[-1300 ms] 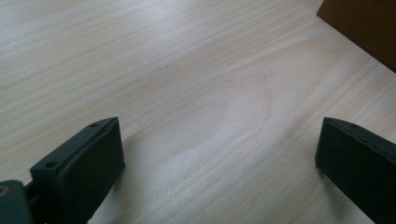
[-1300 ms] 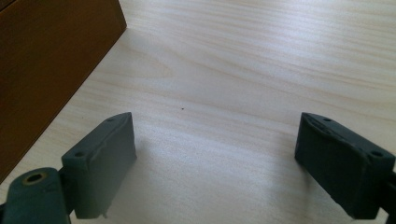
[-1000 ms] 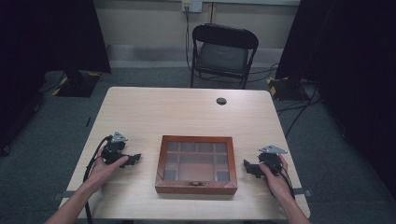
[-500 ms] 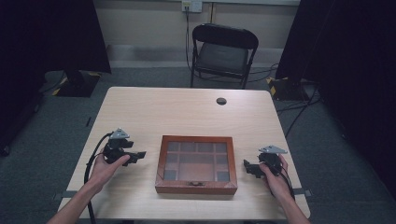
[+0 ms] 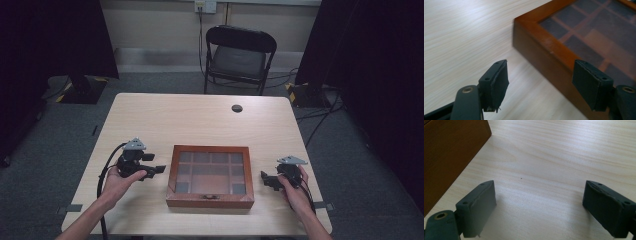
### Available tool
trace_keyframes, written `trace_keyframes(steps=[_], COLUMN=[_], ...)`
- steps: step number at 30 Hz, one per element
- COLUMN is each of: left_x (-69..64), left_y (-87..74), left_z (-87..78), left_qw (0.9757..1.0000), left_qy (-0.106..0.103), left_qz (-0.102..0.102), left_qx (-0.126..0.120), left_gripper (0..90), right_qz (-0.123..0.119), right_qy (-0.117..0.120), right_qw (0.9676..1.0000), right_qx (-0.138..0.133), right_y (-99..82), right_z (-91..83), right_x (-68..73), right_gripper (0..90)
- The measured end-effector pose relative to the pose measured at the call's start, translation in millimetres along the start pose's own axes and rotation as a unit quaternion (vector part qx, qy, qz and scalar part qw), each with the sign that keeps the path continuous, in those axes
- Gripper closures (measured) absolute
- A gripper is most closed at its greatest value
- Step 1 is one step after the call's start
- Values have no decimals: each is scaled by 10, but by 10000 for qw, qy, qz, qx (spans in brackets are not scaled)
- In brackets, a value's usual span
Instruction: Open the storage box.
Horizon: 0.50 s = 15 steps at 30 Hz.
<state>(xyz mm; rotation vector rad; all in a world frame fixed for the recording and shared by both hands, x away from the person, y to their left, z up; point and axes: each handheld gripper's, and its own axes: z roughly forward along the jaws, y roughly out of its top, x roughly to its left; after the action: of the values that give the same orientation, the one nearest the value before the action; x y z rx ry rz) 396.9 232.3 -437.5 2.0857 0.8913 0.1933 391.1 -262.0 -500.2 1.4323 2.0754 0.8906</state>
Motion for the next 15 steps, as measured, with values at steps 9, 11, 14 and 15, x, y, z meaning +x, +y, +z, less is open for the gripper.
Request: trace_keyframes(steps=[9,11,14,15], left_x=[-261,-324,-403,-425], left_y=[149,173,205,215], left_z=[78,101,126,131], left_qw=[9984,9977,9965,9962], left_qy=[-493,-614,-752,-785], left_qz=[259,276,354,370], left_qx=[-56,-21,7,1], left_gripper=[321,334,336,344], right_qz=[2,0,-3,0], right_qy=[0,-1,0,0], right_qw=[10000,10000,10000,10000], right_qx=[3,4,-1,3], right_y=[0,0,0,0], right_z=[0,0,0,0], right_x=[0,0,0,0], right_gripper=[106,106,106,106])
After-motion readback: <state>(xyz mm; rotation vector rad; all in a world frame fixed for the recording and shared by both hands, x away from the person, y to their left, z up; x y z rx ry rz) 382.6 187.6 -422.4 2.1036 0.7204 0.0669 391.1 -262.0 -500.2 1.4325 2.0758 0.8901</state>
